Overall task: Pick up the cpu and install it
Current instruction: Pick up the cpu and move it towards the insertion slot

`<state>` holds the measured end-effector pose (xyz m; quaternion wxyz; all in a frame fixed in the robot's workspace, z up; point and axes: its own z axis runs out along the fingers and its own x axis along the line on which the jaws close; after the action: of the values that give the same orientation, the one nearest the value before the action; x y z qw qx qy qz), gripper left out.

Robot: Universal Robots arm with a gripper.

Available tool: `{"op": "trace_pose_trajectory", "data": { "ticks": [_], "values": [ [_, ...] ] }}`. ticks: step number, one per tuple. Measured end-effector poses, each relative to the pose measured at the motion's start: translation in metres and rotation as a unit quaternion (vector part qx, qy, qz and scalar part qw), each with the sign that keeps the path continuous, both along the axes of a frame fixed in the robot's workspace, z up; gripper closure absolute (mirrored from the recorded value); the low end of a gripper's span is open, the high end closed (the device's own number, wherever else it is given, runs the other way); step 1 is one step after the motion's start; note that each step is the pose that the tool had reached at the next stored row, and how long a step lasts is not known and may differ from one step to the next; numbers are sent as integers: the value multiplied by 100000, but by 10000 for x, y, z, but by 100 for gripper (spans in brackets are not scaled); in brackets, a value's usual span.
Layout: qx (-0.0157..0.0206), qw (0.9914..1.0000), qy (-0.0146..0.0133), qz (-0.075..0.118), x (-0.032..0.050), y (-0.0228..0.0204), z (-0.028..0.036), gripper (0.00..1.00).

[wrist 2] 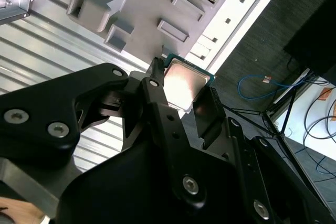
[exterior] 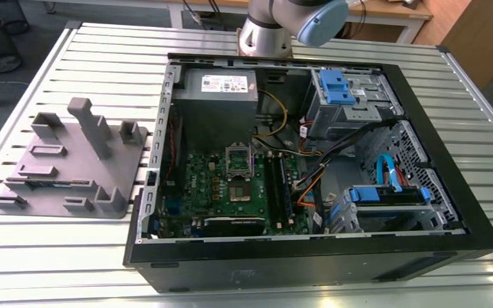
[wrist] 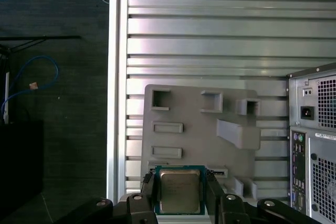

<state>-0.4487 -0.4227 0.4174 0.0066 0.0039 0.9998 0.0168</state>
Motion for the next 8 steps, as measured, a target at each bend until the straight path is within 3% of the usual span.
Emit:
{"op": "trace_pose_trajectory", "data": {
  "ticks": [8],
  "values": [
    [0, 100000, 1, 1, 11, 0, 0, 53]
  ]
}}
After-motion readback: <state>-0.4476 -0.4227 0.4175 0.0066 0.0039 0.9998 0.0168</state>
